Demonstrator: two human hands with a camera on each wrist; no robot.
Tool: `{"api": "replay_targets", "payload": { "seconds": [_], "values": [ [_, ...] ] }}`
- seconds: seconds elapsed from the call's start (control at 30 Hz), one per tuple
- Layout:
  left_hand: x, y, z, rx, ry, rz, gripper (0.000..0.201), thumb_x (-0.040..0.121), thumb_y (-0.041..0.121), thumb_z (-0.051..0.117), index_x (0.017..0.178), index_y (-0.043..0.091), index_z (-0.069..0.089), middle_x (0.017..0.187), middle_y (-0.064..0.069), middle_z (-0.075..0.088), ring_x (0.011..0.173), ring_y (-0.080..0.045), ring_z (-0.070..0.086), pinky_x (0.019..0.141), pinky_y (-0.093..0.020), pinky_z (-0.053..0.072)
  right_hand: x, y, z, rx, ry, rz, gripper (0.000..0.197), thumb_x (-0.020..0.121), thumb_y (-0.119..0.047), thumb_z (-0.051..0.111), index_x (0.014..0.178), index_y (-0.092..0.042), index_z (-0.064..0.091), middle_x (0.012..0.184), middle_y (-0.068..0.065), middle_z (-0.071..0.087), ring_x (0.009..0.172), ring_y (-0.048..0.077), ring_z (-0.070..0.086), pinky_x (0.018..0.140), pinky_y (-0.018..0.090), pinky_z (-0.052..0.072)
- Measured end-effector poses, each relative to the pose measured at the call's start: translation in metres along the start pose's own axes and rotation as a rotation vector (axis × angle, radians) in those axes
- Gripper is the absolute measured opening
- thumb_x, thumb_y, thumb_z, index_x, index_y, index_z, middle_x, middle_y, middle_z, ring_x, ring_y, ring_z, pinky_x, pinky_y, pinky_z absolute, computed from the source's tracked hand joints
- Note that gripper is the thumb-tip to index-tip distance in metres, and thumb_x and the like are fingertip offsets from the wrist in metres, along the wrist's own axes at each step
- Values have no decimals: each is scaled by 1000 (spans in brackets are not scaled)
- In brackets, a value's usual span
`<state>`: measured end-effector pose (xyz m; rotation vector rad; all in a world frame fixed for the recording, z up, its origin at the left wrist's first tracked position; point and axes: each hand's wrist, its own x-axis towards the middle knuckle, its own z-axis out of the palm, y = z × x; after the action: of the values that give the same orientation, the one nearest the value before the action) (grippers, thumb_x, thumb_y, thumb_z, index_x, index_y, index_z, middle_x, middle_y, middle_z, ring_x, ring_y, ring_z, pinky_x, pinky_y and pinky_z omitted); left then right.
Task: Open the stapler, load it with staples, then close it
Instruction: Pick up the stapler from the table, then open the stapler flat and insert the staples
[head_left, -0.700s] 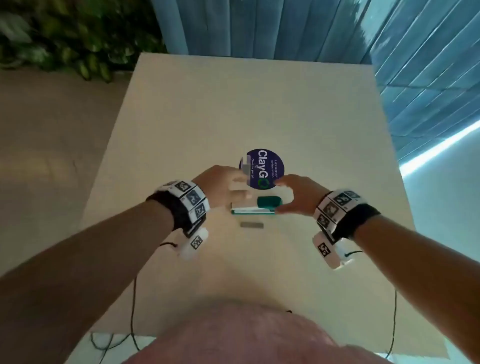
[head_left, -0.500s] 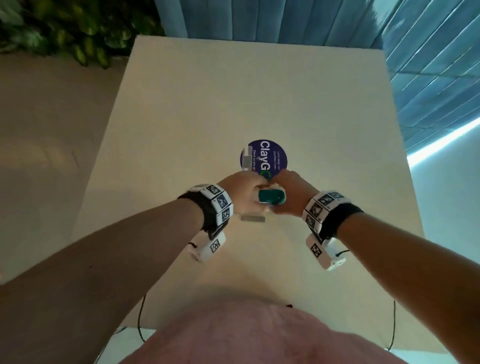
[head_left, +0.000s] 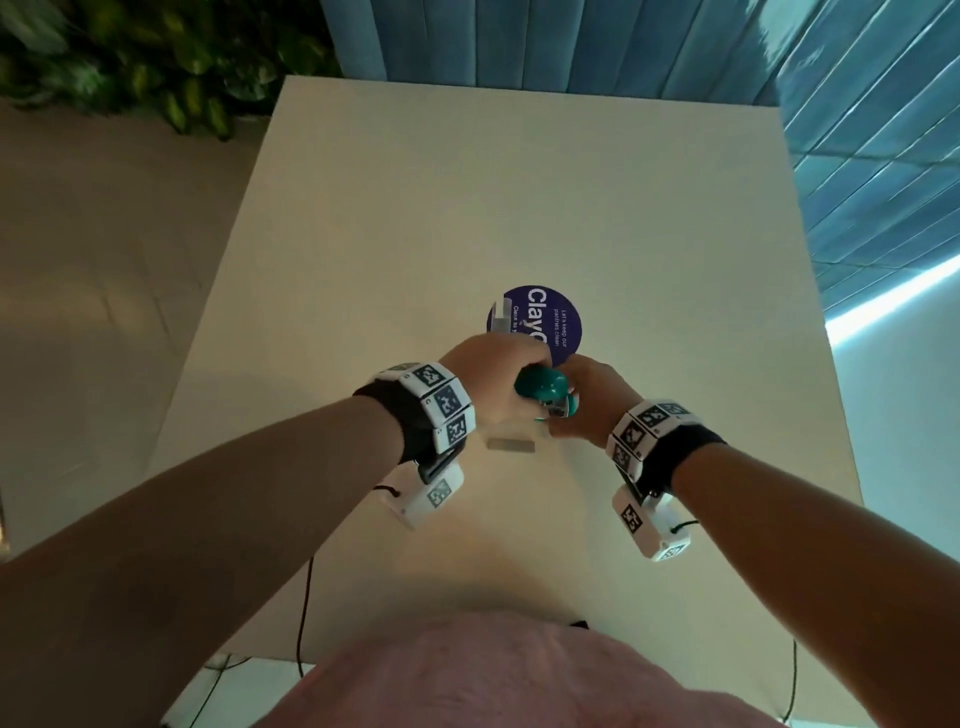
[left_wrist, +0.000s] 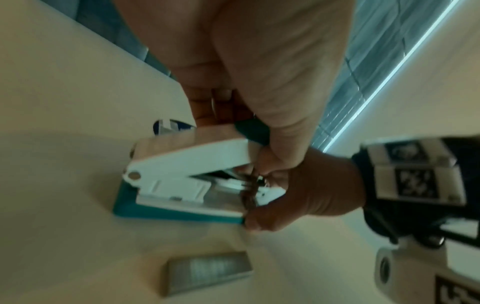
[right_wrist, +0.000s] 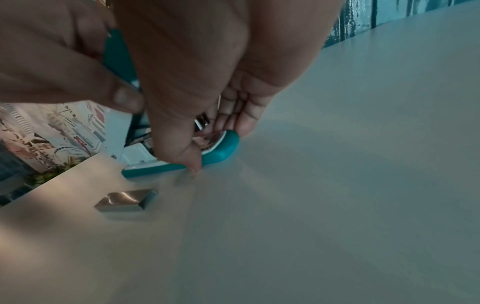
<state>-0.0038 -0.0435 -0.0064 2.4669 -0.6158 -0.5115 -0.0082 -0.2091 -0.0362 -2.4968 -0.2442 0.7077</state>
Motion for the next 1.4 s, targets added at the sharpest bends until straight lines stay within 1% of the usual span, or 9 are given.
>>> {"api": "replay_targets", "payload": {
  "seconds": [0.17, 0.33, 0.47, 0.77, 0.87, 0.97, 1.1, 1.3, 1.4],
  "values": [
    [-37, -20, -40, -106, 64, -17, 30, 66, 21, 76, 94, 17, 63, 89, -3, 71, 77, -18, 65, 75, -36, 57, -1, 3, 4, 17, 7, -25, 40, 57, -12, 78, 92, -15, 61, 90, 0, 55, 85, 19, 55, 83, 36, 51],
    [-74, -64, -51, -95, 143, -140, 27, 64, 16, 77, 89, 18, 65, 83, -4, 71, 75, -19, 65, 73, -39, 57, 0, 6, 6, 7, 19, -46, 36, 59, -14, 77, 92, -16, 60, 98, 7, 60, 86, 19, 53, 82, 32, 48],
    [-82, -94, -33, -60, 130, -278, 26, 64, 17, 76, 88, 20, 66, 83, -1, 68, 72, -17, 61, 68, -34, 51, 0, 6, 7, 3, 15, -44, 37, 60, -12, 77, 93, -15, 60, 101, 8, 59, 89, 21, 54, 82, 30, 46],
    [-85, -113, 0, -123, 244, -312, 29, 64, 17, 77, 90, 16, 67, 88, -4, 60, 75, -19, 56, 65, -21, 39, -6, -1, 10, -114, 39, -47, 46, 64, -11, 73, 106, -14, 54, 113, 9, 53, 103, 26, 47, 90, 36, 43],
    [-87, -116, -3, -123, 226, -302, 31, 63, 10, 75, 93, 13, 67, 91, -8, 62, 78, -22, 57, 69, -25, 39, -21, -23, 19, -187, 166, -217, 46, 69, -10, 67, 111, -13, 49, 114, 7, 52, 103, 25, 43, 90, 34, 42],
    [-87, -116, -6, -112, 209, -288, 32, 64, 7, 75, 95, 13, 68, 94, -9, 64, 82, -23, 60, 72, -27, 42, -38, -43, 38, -242, 79, -365, 36, 75, -25, 63, 107, -15, 50, 110, 5, 56, 101, 25, 47, 89, 38, 44],
    [-87, -117, -6, -123, 213, -276, 32, 64, 10, 77, 95, 12, 69, 94, -11, 65, 83, -25, 61, 73, -30, 46, -42, -38, 64, -292, -41, -294, 38, 80, -24, 59, 115, -12, 48, 118, 9, 53, 108, 29, 46, 94, 44, 45],
    [-86, -116, -5, -148, 223, -286, 31, 66, 11, 77, 96, 12, 68, 95, -10, 65, 83, -24, 61, 75, -34, 51, -41, -28, 70, -131, 44, -226, 18, 87, -9, 51, 104, -10, 55, 107, 14, 55, 96, 31, 48, 87, 43, 47],
    [-87, -118, -4, -148, 225, -281, 31, 66, 11, 77, 95, 13, 68, 94, -10, 65, 82, -23, 60, 73, -30, 47, -40, -26, 66, -144, 24, -248, 16, 89, -9, 49, 103, -8, 56, 106, 15, 56, 97, 32, 49, 89, 45, 46]
  ]
}}
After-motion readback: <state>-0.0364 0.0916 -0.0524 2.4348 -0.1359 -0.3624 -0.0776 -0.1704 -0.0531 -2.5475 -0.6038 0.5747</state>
